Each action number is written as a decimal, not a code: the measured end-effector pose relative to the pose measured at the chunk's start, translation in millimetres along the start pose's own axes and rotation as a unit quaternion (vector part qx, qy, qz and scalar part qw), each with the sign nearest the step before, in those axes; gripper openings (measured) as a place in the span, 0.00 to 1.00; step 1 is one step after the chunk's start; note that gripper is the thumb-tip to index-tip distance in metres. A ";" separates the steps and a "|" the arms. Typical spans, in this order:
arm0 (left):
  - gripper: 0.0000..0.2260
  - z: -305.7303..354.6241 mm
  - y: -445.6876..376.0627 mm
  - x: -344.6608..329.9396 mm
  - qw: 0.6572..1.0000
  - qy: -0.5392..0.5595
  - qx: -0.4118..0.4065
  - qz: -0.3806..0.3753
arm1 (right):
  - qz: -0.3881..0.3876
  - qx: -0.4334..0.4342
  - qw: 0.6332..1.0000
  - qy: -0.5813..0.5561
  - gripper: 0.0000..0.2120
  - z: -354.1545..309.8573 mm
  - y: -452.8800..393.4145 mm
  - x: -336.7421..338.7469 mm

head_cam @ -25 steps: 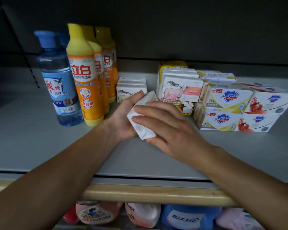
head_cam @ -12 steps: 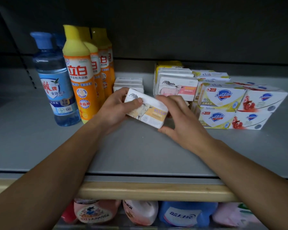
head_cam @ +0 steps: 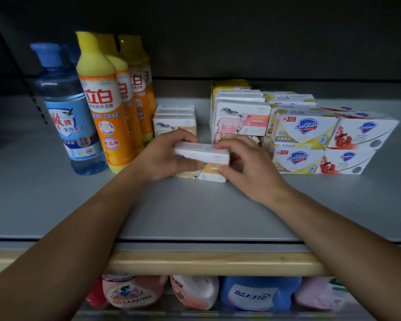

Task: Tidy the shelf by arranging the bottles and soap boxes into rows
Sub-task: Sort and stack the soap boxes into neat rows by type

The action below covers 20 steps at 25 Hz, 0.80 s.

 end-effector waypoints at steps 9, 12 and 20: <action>0.22 -0.5 -10.5 12.4 0.942 -0.304 -0.016 0.143 | -0.035 -0.102 0.993 0.042 0.29 26.8 3.7 -8.8; 0.21 1.5 -14.0 6.7 0.905 -0.388 -0.027 0.169 | -0.102 -0.111 0.983 0.109 0.28 33.5 6.6 -19.7; 0.21 -27.1 -45.2 10.5 0.897 -0.407 0.036 0.170 | -0.164 -0.078 0.965 0.187 0.28 29.7 11.4 -33.9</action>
Point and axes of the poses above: each hand's wrist, its own y-axis away from the middle knuckle, its own x-axis out of the back of the hand, z = x × y, the point moved 9 cm from there along -y, towards the middle knuckle, and after that the axes turned 9 degrees about -y, right-handed, at the moved point
